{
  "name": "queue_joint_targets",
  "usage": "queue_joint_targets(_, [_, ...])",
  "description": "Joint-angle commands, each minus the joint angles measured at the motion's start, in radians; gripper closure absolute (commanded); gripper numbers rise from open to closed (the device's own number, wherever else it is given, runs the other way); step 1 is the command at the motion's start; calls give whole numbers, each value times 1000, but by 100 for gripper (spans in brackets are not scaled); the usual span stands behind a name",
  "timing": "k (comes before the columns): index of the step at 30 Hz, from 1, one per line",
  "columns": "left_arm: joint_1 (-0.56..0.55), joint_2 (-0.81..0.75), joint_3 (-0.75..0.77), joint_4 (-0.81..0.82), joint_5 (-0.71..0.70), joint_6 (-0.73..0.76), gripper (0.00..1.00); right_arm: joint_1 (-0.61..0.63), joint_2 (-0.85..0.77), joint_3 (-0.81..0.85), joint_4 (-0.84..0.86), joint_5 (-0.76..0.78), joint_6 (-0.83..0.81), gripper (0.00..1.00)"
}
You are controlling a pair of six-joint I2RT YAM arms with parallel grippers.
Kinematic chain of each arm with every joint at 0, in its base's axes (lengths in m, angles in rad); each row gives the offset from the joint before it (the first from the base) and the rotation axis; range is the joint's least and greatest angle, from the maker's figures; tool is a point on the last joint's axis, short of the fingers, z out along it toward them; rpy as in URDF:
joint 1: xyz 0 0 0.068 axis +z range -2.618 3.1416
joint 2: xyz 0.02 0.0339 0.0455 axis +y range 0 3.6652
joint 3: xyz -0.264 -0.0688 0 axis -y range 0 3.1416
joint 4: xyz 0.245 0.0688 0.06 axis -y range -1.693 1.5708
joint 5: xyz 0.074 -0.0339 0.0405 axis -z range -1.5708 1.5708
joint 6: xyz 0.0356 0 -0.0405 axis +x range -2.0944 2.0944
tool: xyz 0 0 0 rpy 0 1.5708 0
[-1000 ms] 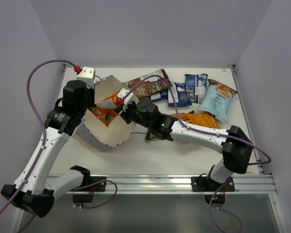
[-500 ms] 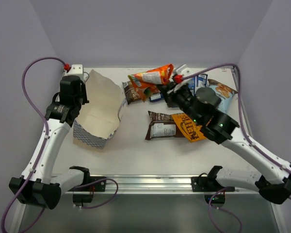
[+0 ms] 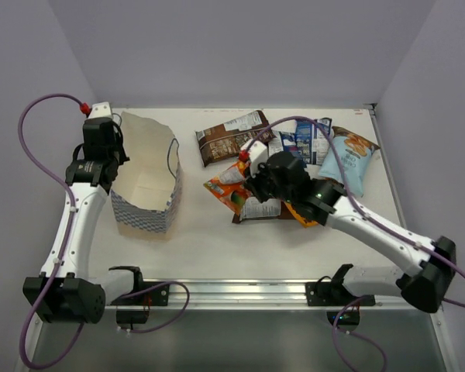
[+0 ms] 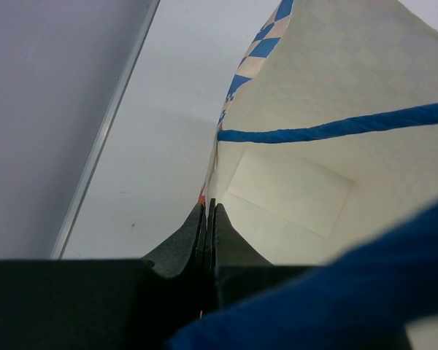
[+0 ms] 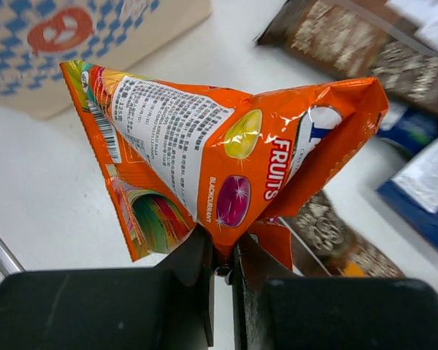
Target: Take the snacks out of the paper bag
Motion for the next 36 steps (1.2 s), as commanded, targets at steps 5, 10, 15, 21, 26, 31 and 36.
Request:
queue_joint_targets(5, [45,2,53,72,30,-55,100,5,335,128,132,-239,-41,84])
queue_joint_targets(10, [83,52,79,102,50,-75,100,5,466,225,94,-275,-31,17])
queue_joint_targets(15, [178,170,166,165,101,-102,100,5,323,206,51,-256,-23,1])
queue_joint_targets(21, [244,403,361,243,207,-176,100,5,24,119,31,-194,-15,1])
queue_joint_targets(26, [248,597,571,216,260,-161,100,5,-157,55,5,-108,-17,1])
queue_joint_targets(31, [270,658,634,184,275,-138,42,5,-243,7,-15,-84,-15,1])
queue_joint_targets(36, [292,600,588,179,306,-141,4,6,-269,-2,-44,-59,-9,1])
